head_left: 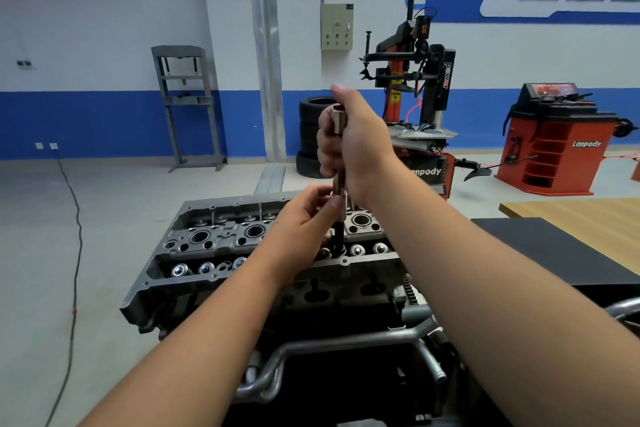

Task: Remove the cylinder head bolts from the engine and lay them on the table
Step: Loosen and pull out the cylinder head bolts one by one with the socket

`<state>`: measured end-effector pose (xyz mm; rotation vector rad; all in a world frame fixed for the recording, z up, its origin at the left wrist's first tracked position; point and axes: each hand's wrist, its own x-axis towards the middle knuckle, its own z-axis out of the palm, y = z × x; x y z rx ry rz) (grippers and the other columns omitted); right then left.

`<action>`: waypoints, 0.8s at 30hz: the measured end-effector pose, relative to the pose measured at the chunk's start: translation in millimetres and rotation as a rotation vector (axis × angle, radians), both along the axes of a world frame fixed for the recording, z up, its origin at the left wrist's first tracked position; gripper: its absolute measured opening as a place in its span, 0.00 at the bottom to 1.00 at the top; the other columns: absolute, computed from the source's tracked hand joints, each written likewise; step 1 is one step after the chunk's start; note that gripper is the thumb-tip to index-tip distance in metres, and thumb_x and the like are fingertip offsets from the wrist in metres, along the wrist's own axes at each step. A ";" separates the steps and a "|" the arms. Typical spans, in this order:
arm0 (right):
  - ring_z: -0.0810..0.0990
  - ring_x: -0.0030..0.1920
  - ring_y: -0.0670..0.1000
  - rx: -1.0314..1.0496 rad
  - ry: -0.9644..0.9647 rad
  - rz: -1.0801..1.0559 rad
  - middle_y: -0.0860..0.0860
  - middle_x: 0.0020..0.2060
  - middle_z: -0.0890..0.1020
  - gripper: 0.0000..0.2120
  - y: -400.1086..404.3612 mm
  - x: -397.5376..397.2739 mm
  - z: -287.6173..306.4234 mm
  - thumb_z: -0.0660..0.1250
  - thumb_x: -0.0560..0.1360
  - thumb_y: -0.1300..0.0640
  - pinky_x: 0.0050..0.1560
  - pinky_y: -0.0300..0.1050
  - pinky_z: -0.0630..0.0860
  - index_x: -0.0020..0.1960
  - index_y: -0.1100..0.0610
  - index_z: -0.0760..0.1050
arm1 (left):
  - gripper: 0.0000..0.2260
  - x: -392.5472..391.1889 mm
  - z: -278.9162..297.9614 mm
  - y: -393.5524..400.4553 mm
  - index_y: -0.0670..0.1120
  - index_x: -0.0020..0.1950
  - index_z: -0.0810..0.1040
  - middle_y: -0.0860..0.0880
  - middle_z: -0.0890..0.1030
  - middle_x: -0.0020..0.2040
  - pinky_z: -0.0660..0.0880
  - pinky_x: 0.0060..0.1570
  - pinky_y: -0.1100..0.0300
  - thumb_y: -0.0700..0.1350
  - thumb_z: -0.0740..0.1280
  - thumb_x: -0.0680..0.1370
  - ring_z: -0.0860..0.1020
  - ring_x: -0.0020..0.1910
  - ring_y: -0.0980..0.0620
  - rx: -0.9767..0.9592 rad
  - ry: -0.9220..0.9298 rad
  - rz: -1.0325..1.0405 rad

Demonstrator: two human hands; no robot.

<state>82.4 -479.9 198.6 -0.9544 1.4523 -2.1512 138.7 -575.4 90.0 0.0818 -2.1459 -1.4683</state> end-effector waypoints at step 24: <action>0.56 0.24 0.48 0.006 0.069 0.175 0.46 0.22 0.62 0.16 8.2 -6.3 -4.6 0.64 0.73 0.47 0.27 0.42 0.56 0.31 0.53 0.67 | 0.11 -0.4 -0.5 2.8 0.61 0.55 0.81 0.58 0.86 0.53 0.75 0.51 0.56 0.59 0.60 0.81 0.84 0.53 0.59 -0.033 0.010 -0.045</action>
